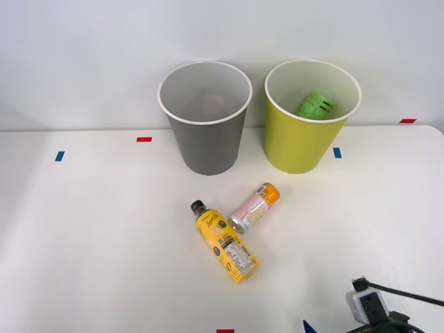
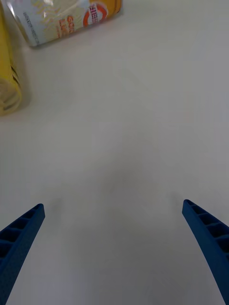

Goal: Put cans in the gray bin, plastic bottles in the light green bin

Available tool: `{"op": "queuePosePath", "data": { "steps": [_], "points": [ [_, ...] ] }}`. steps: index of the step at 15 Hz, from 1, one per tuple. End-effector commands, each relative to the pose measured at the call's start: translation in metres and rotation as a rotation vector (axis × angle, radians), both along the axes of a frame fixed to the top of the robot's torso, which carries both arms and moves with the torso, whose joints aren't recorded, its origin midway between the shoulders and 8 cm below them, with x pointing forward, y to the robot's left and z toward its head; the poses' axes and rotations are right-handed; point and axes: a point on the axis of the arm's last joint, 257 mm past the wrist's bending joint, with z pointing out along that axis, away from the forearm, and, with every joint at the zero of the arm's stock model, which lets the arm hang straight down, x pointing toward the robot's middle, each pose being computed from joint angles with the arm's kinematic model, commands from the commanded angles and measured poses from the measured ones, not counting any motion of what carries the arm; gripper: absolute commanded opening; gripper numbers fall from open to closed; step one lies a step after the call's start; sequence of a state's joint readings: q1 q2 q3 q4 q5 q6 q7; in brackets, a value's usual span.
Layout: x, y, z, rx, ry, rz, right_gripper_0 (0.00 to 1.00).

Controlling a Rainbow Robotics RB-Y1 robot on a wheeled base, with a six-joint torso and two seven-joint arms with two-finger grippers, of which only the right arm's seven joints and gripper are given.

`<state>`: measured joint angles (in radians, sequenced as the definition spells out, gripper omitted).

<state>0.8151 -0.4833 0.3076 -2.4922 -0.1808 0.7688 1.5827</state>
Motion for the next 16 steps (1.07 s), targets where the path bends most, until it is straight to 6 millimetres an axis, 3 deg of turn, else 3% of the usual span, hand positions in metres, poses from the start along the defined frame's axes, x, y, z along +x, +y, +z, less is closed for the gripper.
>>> {"op": "queuePosePath", "data": {
  "steps": [1,7,9,11,16],
  "points": [
    [0.025,0.025,0.036,-0.013,0.114,0.043,1.0],
    [0.054,0.077,0.085,0.082,0.114,0.205,1.0],
    [0.054,0.105,0.103,0.141,0.097,0.29,1.0],
    [0.061,0.138,0.134,0.196,0.041,0.387,1.0],
    [0.1,0.17,0.132,0.191,0.022,0.443,1.0]
  ]
}}
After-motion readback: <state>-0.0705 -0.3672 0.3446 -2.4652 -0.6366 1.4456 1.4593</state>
